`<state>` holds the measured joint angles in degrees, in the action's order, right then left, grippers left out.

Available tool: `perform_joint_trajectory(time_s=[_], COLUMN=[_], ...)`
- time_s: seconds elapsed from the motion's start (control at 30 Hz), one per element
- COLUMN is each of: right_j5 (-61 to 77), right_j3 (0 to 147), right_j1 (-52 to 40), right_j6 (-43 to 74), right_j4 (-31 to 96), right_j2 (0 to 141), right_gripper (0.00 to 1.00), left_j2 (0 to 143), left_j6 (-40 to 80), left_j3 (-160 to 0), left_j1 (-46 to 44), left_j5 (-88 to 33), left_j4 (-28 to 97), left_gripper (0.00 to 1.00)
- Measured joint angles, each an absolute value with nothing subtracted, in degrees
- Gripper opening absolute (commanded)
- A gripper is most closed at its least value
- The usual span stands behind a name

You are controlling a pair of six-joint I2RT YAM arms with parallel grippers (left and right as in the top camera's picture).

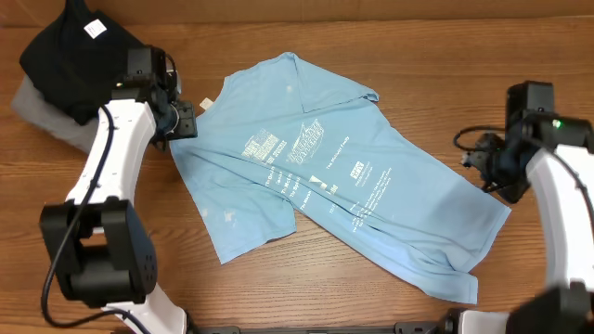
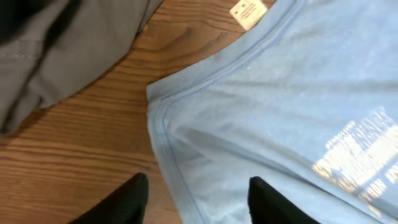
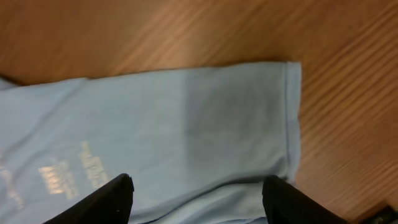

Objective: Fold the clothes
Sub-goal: 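Grasp the hem with the right gripper and pull it right to spread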

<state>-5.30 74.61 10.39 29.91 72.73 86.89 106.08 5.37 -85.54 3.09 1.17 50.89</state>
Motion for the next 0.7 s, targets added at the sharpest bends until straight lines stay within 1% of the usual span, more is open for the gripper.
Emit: perform_joint_trajectory(time_s=[0.17,0.37,0.5,0.63,0.7], right_j5=[-1.80,-0.19,1.52,3.95,6.04], right_j3=[73.17,71.88,70.89,67.05,64.47], right_j1=[18.00,25.28,28.45,29.67,29.69], right_j6=[25.63,23.20,21.80,20.56,19.77], right_j4=[72.23,69.73,66.48,61.06,57.69], right_j2=[96.25,104.31,105.01,105.01,105.01], right_gripper=[0.69,0.70,0.70,0.68,0.63], left_j2=[100.90,94.63,93.38,93.38,93.38], left_j6=[5.28,4.21,3.95,3.60,3.05], left_j3=[-85.54,-85.54,-85.54,-85.54,-85.54], left_j1=[3.09,3.09,2.98,2.96,2.96], left_j5=[1.10,-0.73,-1.76,-2.17,-2.31], left_j4=[52.29,53.47,54.26,55.27,55.35], left_gripper=[0.62,0.63,0.63,0.63,0.63])
